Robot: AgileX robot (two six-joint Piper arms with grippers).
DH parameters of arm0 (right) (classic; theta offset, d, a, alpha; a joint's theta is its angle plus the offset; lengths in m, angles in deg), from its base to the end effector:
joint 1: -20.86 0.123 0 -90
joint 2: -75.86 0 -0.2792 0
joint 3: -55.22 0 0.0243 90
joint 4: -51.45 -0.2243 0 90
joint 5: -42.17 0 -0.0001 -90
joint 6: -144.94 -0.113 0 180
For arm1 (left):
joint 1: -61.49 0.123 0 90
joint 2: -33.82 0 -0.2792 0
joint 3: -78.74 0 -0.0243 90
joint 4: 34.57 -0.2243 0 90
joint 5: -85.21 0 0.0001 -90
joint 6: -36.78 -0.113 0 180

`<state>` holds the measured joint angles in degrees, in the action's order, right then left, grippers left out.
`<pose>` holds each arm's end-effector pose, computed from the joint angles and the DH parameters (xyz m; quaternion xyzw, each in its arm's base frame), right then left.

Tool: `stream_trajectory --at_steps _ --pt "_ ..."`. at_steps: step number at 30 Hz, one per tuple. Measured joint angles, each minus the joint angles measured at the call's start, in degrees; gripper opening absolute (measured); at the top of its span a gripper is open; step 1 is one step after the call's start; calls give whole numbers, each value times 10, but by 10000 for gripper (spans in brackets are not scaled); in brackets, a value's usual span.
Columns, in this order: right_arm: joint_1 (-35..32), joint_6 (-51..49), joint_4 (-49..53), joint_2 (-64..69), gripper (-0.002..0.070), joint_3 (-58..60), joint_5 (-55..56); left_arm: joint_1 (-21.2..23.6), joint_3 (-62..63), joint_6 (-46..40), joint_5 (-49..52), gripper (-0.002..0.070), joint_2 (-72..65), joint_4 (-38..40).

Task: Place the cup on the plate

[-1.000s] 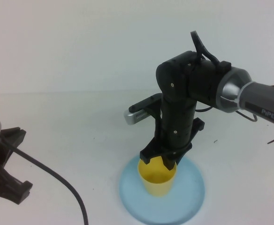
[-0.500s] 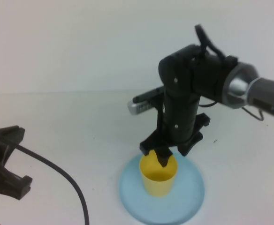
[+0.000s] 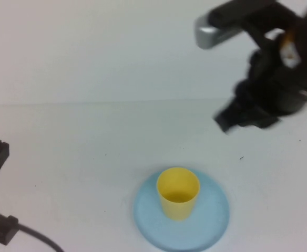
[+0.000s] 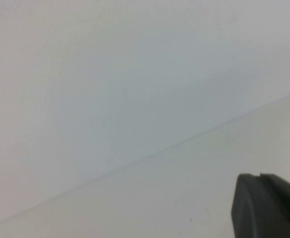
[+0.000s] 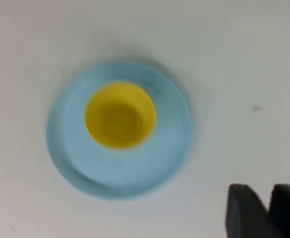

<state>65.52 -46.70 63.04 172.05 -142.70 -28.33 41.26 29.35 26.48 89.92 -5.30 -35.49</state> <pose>0.2305 0.1976 0.3754 -0.2789 0.9167 0.0375 0.2836 0.1125 -0.0413 0.3228 0.1965 0.6996 -0.0535 0.6849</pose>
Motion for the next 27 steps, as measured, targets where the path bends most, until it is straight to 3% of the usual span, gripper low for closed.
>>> stream_trajectory --at_steps 5,11,16,21,24,27 --pt "38 -20 76 -159 34 165 2 0 -16 3 -21 1 25 0" --pt "48 -33 88 -363 5 384 134 45 -16 13 33 1 26 24" --pt "48 -33 104 -498 2 546 241 116 -16 66 21 1 27 193" --pt "48 -35 112 -589 1 642 326 169 -16 67 16 1 30 271" --pt "48 -35 103 -618 1 661 366 178 -16 65 30 1 40 270" --pt "48 -36 79 -627 1 663 387 178 -16 -12 66 1 70 194"
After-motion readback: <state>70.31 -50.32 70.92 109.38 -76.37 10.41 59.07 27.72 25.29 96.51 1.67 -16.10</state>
